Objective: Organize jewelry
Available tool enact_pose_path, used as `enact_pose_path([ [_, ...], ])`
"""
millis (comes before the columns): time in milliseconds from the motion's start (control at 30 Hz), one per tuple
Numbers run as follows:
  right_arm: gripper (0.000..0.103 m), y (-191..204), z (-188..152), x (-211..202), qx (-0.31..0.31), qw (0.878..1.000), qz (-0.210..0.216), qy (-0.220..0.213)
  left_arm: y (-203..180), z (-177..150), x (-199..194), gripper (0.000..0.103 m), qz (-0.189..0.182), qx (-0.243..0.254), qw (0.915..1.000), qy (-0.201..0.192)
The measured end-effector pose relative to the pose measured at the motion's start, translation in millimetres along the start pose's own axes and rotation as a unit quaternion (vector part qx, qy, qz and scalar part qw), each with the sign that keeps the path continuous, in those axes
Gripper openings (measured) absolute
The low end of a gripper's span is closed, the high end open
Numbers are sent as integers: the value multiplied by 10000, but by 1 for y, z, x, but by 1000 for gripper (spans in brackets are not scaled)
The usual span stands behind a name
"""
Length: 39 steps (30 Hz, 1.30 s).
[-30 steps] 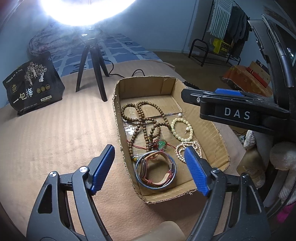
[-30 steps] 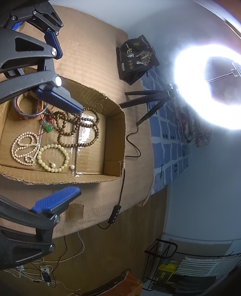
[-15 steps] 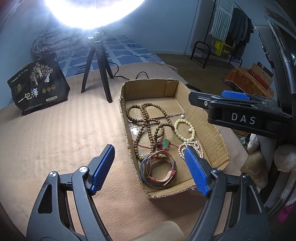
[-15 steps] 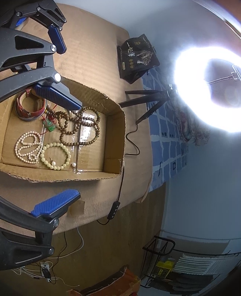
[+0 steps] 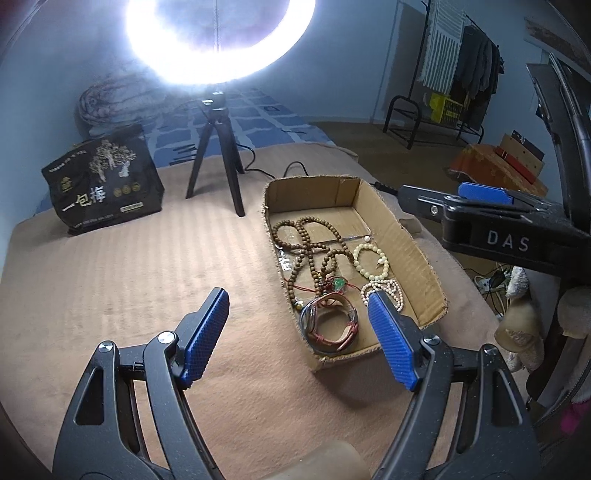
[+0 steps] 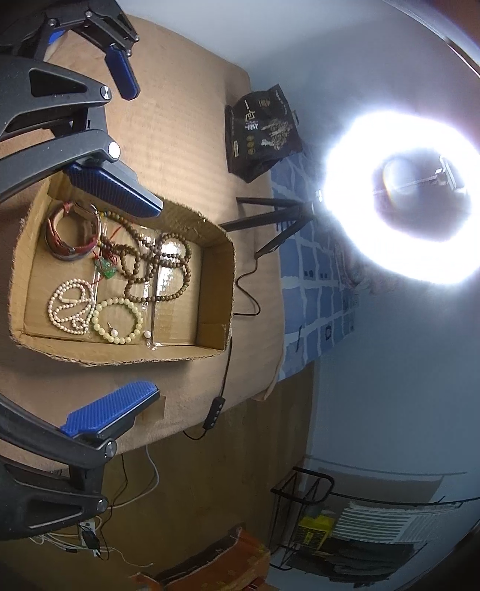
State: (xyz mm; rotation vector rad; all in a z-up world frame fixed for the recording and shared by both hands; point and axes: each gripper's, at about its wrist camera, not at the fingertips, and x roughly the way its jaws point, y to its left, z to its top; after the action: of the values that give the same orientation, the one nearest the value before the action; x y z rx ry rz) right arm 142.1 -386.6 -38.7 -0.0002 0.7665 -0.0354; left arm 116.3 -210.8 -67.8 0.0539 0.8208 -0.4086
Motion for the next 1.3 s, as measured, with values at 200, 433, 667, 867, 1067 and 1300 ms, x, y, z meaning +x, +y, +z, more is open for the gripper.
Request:
enact_pose_path([
  [200,95,14,-4,-25,-129,9999,-39,-97,9,-4,-29,80,8,-54,9998,-174],
  [433,99,26,-12,-57,-189,9993,-150,-279,13,-11,-61,80,53,-30,9993,-374],
  [667,100,33,-23,-85,-171,9988,-187,-412,14,-20,-86,80,73,-29,9985,-538],
  [867,103,36,-33,-103,-120,9981,-219,-571,10,-29,-102,80,85,77,9981,-612],
  [1067,103,41,-42,-114,-139,9971,-289,-689,2,-37,-111,81,197,299,9973,-649],
  [1300,103,45,-47,-122,-135,9957,-392,-825,-2,-40,-117,94,294,414,9961,-727],
])
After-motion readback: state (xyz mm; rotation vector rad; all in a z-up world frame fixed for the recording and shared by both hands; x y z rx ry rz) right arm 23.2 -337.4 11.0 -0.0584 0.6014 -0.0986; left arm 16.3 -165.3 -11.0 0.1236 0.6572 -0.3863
